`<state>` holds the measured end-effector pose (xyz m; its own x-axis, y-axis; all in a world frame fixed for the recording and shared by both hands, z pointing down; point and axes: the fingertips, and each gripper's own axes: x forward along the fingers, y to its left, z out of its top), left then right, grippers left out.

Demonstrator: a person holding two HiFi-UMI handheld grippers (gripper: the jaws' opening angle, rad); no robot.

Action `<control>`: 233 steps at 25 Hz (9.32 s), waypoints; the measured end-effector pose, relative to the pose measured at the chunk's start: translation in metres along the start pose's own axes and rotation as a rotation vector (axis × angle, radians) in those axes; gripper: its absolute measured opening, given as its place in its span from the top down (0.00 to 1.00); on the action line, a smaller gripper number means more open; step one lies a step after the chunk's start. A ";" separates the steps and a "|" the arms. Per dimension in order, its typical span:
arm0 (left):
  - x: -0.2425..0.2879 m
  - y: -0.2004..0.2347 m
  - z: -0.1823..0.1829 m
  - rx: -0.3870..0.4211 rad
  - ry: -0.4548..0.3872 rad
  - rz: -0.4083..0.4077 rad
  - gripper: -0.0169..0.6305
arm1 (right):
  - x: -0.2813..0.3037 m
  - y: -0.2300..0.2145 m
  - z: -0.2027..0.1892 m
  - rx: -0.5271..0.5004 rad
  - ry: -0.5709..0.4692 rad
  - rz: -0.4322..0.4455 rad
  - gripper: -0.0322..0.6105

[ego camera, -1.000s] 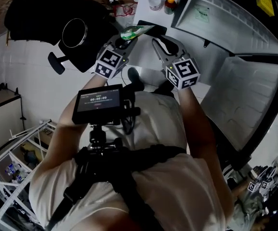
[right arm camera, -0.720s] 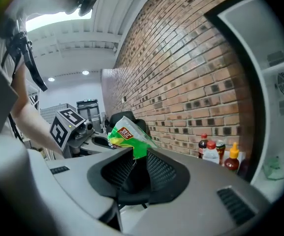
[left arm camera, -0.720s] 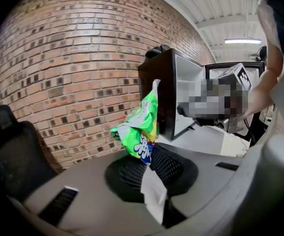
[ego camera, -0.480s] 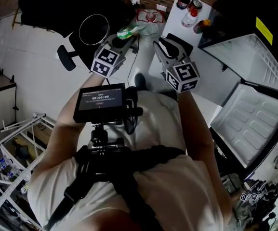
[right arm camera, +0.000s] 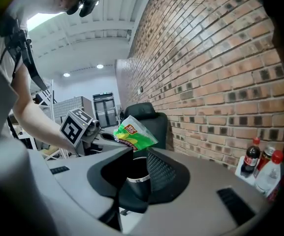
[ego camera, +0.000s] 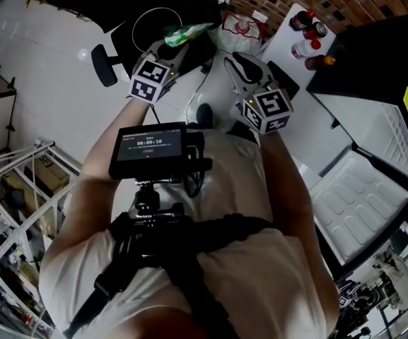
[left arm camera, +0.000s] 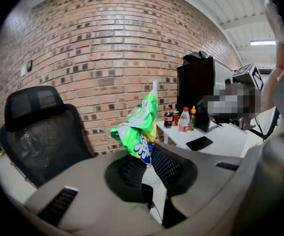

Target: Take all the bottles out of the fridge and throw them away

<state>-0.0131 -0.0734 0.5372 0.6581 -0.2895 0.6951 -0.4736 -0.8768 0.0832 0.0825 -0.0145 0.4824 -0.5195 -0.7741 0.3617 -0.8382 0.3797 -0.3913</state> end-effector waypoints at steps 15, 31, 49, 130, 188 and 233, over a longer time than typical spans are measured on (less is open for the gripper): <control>-0.024 0.129 -0.061 -0.118 0.108 0.217 0.91 | 0.070 0.030 0.004 -0.005 0.056 0.123 0.80; 0.014 0.183 -0.098 -0.137 0.244 0.220 0.91 | 0.104 0.023 -0.001 0.009 0.085 0.139 0.80; 0.022 0.198 -0.121 -0.172 0.343 0.258 0.89 | 0.109 0.018 -0.003 0.024 0.085 0.139 0.80; 0.036 -0.091 0.186 0.359 -0.450 -0.423 0.96 | -0.111 -0.062 0.084 -0.130 -0.415 -0.475 0.92; 0.020 -0.150 0.172 0.481 -0.458 -0.677 0.97 | -0.126 -0.048 0.071 -0.117 -0.450 -0.704 0.92; 0.276 -0.232 0.171 0.942 -0.064 -0.359 0.85 | -0.179 -0.205 -0.031 0.200 -0.484 -0.760 0.86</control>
<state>0.3786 -0.0155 0.5875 0.7141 0.0552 0.6979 0.3957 -0.8541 -0.3374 0.3419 0.0615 0.5239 0.3223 -0.9240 0.2058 -0.8580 -0.3769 -0.3490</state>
